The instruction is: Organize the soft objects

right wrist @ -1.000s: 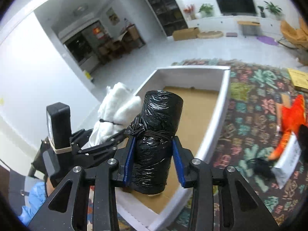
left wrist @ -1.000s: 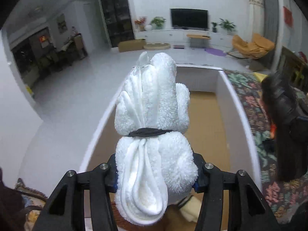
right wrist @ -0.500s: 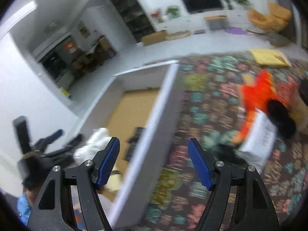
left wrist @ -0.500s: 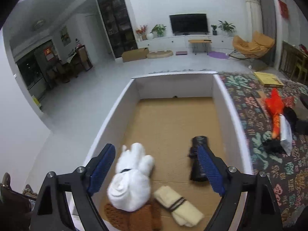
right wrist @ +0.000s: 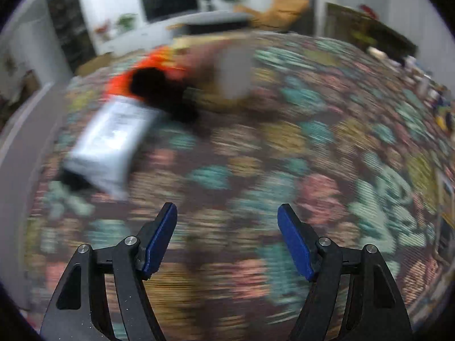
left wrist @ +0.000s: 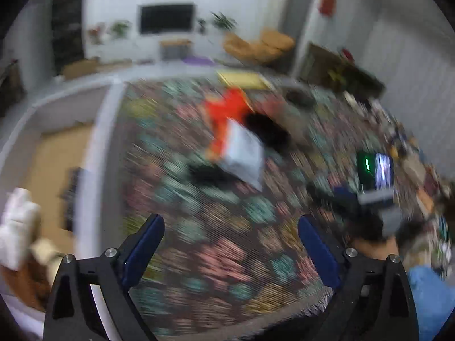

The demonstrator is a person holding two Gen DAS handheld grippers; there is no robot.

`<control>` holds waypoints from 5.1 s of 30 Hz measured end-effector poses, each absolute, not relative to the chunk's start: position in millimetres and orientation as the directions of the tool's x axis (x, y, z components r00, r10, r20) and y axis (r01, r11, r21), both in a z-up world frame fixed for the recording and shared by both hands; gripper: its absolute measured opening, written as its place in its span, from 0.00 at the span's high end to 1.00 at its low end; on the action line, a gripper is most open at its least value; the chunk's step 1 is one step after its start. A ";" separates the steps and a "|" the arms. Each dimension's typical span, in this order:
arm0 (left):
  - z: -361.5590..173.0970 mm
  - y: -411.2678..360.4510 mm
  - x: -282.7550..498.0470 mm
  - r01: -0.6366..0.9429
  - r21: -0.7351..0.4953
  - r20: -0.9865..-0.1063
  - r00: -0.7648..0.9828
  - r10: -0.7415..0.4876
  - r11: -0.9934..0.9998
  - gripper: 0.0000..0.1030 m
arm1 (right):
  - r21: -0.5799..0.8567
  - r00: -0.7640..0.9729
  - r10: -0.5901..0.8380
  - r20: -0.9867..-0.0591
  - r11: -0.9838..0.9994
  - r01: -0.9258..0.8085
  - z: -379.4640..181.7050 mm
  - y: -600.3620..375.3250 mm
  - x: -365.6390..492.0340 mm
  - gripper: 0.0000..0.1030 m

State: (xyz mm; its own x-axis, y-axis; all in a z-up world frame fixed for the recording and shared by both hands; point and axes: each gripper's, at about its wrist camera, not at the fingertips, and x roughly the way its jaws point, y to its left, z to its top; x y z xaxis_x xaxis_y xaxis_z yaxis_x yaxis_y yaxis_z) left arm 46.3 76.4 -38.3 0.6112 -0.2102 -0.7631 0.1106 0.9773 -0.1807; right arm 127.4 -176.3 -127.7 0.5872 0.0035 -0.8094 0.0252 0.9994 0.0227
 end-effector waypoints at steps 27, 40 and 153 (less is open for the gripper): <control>-164.3 31.0 135.9 0.104 -0.017 -0.805 0.588 -0.076 0.994 0.00 | -0.042 0.590 -0.151 -0.793 0.980 0.194 -137.7 -250.9 158.6 0.11; -164.0 31.3 135.4 0.104 -0.018 -0.805 0.588 -0.076 0.994 0.00 | -0.047 0.589 -0.155 -0.793 0.980 0.195 -138.4 -252.7 160.5 0.10; -75.3 76.9 112.6 0.044 -0.064 -0.828 0.556 -0.077 0.997 0.40 | -0.036 0.589 -0.148 -0.795 0.980 0.196 -138.7 -255.0 162.2 0.10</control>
State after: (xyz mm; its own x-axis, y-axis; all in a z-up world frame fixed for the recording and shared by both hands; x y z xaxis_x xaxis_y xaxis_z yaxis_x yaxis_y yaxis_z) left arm 112.6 76.9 -75.3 0.5557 -0.0774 -0.8278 0.0435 0.9970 -0.0640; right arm 162.2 -255.0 -138.7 0.5886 -0.1475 -0.7949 0.1963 0.9799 -0.0365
